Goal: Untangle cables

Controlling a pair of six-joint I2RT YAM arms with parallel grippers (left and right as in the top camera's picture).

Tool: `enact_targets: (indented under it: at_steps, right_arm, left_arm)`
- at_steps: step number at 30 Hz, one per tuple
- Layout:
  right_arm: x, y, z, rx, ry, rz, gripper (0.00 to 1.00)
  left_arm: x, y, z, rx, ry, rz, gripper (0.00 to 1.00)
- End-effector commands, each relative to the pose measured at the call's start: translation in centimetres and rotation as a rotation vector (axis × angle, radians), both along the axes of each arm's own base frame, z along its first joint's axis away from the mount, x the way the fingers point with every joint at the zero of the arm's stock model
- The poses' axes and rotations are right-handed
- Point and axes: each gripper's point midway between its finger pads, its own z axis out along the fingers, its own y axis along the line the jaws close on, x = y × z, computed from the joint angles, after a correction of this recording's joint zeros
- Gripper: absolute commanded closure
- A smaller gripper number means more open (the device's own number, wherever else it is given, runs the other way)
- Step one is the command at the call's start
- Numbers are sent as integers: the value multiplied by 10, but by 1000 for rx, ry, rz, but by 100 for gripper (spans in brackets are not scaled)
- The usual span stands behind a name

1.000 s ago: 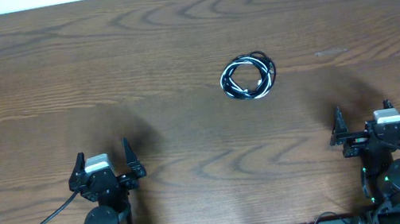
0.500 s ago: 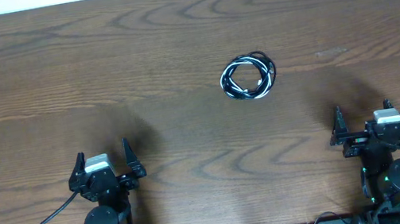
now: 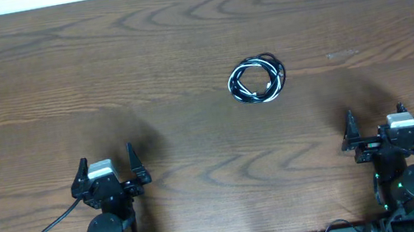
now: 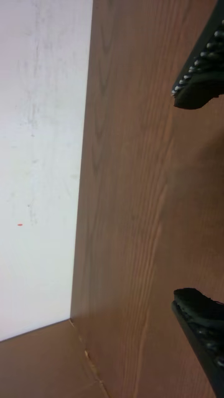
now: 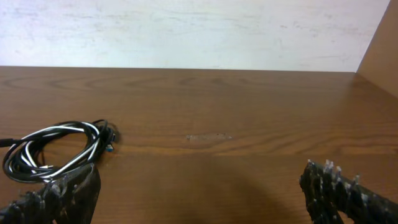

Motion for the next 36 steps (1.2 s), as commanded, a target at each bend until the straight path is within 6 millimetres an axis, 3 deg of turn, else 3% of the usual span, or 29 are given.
enact_targets:
  at_steps: [1, 36]
  right_arm:
    - [0, 0, -2, 14, -2, 1, 1]
    - [0, 0, -2, 14, -2, 1, 1]
  left_arm:
    - [0, 2, -20, 17, 51, 5, 2]
    - [1, 2, -15, 15, 33, 11, 2]
